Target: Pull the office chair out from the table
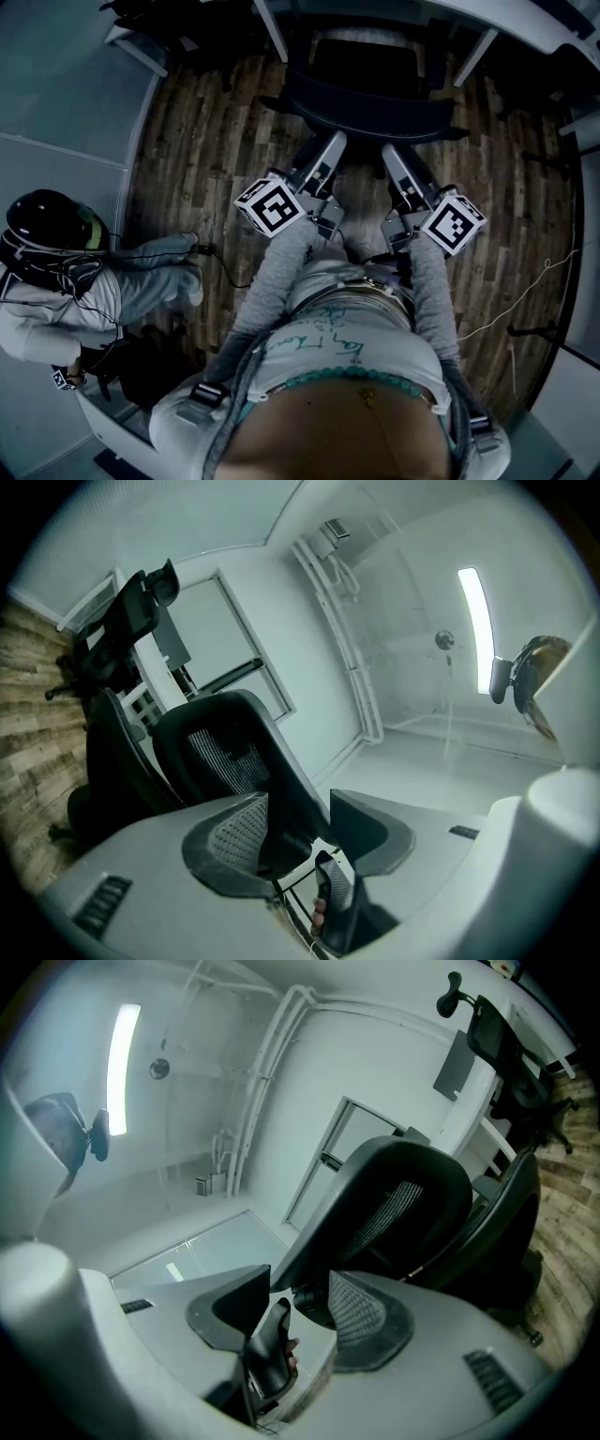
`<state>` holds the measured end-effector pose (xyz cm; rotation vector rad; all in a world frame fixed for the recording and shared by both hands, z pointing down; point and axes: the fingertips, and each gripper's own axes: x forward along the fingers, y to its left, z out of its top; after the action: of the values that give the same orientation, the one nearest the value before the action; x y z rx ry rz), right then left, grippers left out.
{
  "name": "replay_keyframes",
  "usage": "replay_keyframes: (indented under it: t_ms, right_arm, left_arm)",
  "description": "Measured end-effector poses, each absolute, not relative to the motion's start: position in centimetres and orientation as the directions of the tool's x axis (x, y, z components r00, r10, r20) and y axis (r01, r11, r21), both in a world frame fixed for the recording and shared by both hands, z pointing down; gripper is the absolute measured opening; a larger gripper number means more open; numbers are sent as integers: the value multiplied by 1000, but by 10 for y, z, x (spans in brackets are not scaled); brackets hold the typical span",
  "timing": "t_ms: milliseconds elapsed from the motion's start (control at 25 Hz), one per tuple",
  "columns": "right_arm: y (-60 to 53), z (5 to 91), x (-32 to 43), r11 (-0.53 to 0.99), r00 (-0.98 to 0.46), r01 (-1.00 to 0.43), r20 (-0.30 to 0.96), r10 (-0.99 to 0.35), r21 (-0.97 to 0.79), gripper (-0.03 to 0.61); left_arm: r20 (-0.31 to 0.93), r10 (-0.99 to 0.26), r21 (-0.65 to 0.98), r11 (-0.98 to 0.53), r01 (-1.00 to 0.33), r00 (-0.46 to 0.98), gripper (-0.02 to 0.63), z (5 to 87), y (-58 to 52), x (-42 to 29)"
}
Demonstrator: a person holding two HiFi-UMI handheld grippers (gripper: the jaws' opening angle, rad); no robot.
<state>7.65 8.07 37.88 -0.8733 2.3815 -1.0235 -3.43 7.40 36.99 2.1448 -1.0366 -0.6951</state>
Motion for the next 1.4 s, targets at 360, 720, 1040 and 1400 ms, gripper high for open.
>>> replay_keyframes:
  t_ms: [360,720,1040,1400]
  right_arm:
    - [93,378,76,558,-738,-424,-84,-669,-713,184]
    - [106,387,77,609,-751,-558,32,-660,-564,81]
    - [127,395,94,620,-774,-532,35,-632,-577,43]
    - [137,407,94,649,-789,-555,80,-610,-520,38]
  left_arm:
    - [-135,-834,698,-463,-546,535,202,369,91,-36]
    - [-110,-814,628,-502,-595,570,151,374,108,-24]
    - [-68,-797,584,-519,-624,600,81,380,135,12]
    - [-12,-787,544,-522,-657,617,15,393,143,22]
